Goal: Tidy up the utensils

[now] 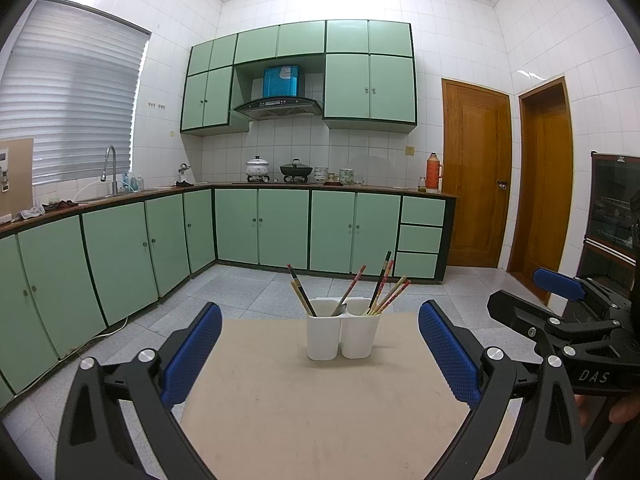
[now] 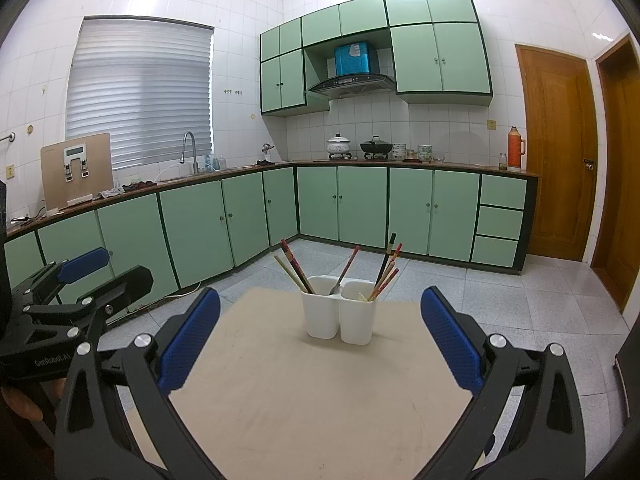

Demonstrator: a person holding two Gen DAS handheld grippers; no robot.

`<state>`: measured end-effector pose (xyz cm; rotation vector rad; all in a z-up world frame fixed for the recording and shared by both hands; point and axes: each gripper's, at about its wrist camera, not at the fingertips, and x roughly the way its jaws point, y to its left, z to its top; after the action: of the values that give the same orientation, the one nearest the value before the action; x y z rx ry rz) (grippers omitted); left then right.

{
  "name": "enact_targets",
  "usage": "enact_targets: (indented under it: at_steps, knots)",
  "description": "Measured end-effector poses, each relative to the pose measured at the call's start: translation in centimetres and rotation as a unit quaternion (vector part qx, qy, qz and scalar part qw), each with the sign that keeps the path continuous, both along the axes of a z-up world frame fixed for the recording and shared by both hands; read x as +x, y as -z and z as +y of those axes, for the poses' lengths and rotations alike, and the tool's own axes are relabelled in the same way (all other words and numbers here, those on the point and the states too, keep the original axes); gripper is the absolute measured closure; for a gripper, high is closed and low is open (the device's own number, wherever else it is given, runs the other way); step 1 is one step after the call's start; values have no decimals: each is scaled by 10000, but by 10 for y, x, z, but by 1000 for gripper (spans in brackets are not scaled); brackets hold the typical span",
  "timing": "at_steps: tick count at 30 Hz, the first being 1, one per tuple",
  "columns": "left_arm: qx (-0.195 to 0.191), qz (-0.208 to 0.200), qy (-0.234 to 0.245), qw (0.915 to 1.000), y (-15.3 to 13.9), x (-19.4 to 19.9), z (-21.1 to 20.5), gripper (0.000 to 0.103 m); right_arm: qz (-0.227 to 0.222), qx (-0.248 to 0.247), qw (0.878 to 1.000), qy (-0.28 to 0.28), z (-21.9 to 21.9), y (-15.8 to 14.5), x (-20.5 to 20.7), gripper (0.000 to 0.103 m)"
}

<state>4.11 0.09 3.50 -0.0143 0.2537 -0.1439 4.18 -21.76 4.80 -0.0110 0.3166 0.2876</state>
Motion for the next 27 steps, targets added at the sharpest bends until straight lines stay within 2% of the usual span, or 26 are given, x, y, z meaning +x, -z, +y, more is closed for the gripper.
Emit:
enact_targets:
  at_steps: [27]
  knots:
    - [15,-3,6,10000,-2,-1,1,6,-4,-26,10000,30,-1,-3,-3,6]
